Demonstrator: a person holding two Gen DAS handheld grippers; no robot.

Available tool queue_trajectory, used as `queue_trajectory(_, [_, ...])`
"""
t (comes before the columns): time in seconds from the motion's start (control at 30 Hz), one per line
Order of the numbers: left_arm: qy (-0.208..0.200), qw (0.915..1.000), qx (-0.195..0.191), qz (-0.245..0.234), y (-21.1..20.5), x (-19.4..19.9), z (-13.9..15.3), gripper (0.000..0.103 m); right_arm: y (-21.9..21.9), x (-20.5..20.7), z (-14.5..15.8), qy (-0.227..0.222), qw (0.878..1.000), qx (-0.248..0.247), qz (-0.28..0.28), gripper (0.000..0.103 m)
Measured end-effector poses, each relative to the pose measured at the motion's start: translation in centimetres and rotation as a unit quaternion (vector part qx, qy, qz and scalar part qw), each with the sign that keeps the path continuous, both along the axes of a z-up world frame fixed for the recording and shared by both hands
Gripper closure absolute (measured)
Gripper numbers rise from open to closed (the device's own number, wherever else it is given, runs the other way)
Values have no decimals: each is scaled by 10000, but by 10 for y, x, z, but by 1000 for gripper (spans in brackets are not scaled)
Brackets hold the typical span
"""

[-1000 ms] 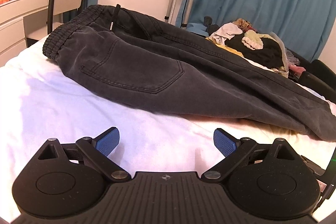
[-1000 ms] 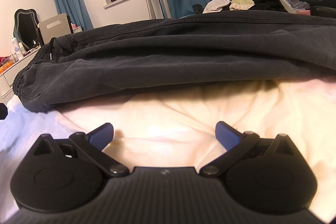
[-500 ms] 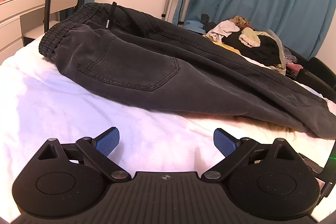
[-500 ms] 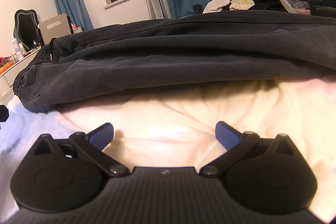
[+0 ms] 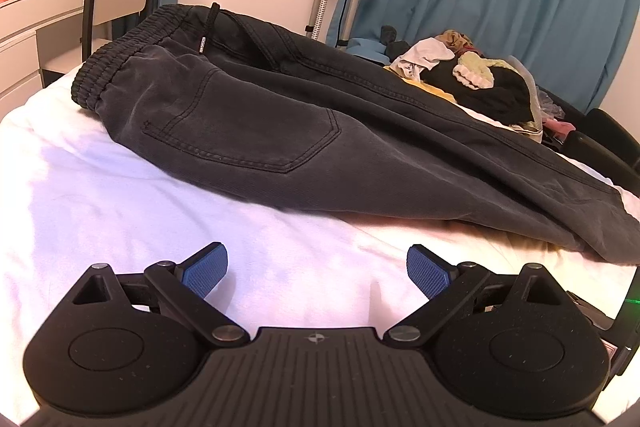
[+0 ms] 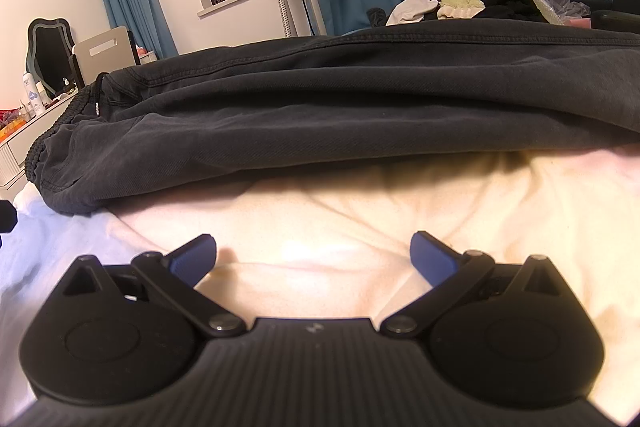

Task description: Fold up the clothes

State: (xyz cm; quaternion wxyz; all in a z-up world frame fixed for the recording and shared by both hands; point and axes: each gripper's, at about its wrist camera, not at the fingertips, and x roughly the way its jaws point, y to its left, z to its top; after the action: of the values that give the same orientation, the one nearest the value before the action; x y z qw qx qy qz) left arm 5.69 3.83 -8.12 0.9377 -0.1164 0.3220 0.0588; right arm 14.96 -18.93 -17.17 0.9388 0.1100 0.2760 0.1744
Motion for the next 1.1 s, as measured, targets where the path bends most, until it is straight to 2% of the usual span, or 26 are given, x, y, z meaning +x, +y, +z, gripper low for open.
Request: queue_trajectory(1.1, [37,9999,73,-78,-4,1,-1,6,0,0,0,0,10000,-4,1,0])
